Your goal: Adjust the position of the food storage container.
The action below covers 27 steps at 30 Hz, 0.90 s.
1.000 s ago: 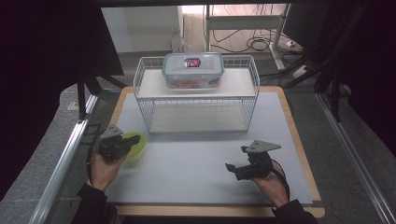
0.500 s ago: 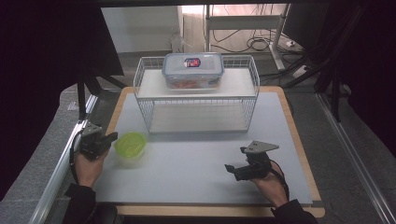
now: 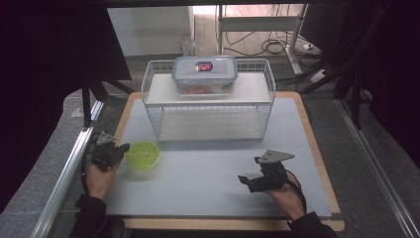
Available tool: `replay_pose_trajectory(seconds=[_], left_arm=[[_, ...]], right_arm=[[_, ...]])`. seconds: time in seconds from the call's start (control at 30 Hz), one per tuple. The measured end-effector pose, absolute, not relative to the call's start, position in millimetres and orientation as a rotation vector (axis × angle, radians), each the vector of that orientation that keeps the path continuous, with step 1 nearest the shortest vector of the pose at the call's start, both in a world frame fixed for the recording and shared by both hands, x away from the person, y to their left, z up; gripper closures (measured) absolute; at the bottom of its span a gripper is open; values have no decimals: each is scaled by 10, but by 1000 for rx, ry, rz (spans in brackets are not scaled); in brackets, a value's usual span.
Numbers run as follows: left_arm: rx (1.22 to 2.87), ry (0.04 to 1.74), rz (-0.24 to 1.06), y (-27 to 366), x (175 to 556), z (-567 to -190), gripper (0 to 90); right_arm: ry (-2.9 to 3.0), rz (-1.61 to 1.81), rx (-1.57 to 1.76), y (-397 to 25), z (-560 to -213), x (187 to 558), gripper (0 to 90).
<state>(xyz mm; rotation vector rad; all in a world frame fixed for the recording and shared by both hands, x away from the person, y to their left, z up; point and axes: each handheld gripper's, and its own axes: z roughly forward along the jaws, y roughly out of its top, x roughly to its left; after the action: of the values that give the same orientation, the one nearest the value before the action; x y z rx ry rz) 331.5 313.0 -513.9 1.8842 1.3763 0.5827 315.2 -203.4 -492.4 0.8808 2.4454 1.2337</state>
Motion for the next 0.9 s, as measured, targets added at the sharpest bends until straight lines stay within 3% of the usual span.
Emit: replay_pose_trajectory(seconds=[0.9], left_arm=[[2038, 1124, 395, 2101, 3187, -5073, 899]], right_arm=[[2453, 1215, 896, -2037, -4934, 3153, 78]])
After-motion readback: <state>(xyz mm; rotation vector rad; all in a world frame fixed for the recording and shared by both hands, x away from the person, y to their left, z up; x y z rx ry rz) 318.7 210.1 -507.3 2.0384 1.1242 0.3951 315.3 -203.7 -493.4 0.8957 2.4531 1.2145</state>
